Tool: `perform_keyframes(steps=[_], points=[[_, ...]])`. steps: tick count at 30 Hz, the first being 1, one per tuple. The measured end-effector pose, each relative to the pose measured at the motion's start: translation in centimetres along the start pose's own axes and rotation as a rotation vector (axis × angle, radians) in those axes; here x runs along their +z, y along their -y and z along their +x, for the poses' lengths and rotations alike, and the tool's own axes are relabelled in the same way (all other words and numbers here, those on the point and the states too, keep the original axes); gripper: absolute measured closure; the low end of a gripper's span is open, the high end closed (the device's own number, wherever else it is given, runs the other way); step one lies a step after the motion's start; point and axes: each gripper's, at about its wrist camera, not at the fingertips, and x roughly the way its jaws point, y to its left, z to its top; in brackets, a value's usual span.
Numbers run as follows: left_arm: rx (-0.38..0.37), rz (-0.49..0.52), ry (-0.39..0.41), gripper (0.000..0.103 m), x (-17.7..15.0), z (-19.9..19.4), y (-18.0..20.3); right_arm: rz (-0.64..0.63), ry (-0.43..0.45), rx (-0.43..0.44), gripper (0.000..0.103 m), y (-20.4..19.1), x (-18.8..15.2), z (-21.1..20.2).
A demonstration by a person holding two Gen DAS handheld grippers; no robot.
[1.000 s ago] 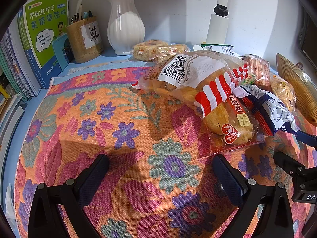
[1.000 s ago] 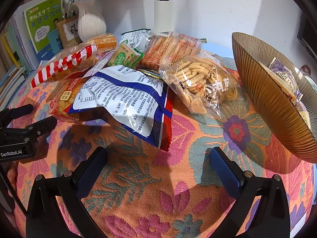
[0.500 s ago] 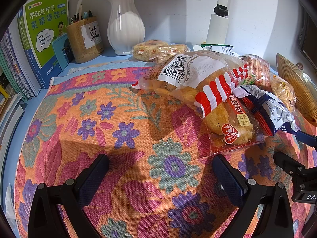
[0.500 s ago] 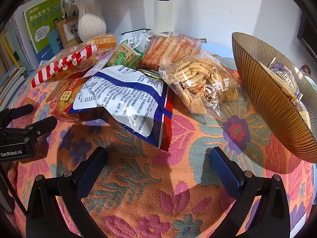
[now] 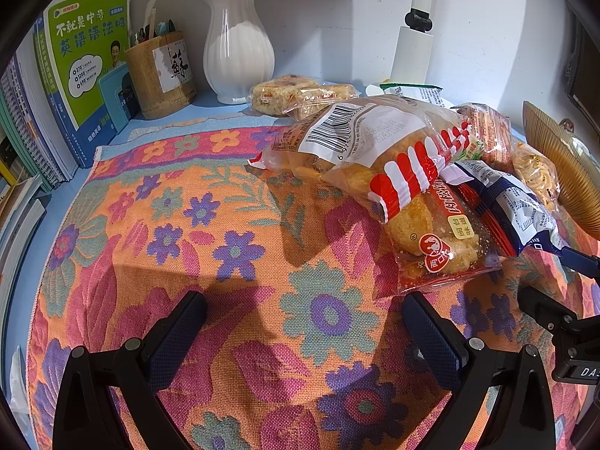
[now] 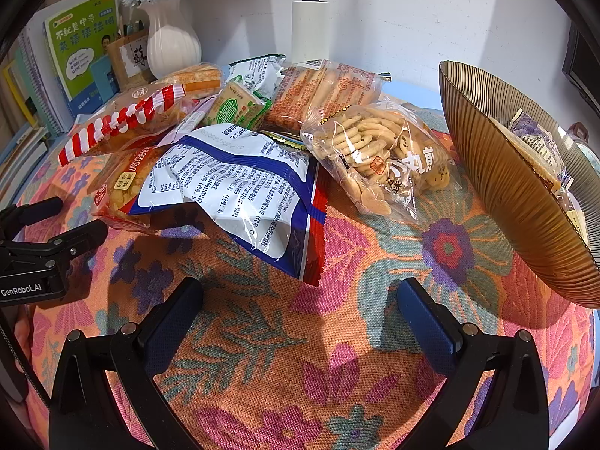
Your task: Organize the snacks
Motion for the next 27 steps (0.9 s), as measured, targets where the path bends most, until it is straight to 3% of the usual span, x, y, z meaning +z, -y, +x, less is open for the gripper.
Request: perform_keyframes(steps=[27], points=[[0.001,-0.004,0.005,0.0,0.03,0.06,-0.06,-0.001,0.0,-0.001,0.0,0.0,-0.03,-0.02]])
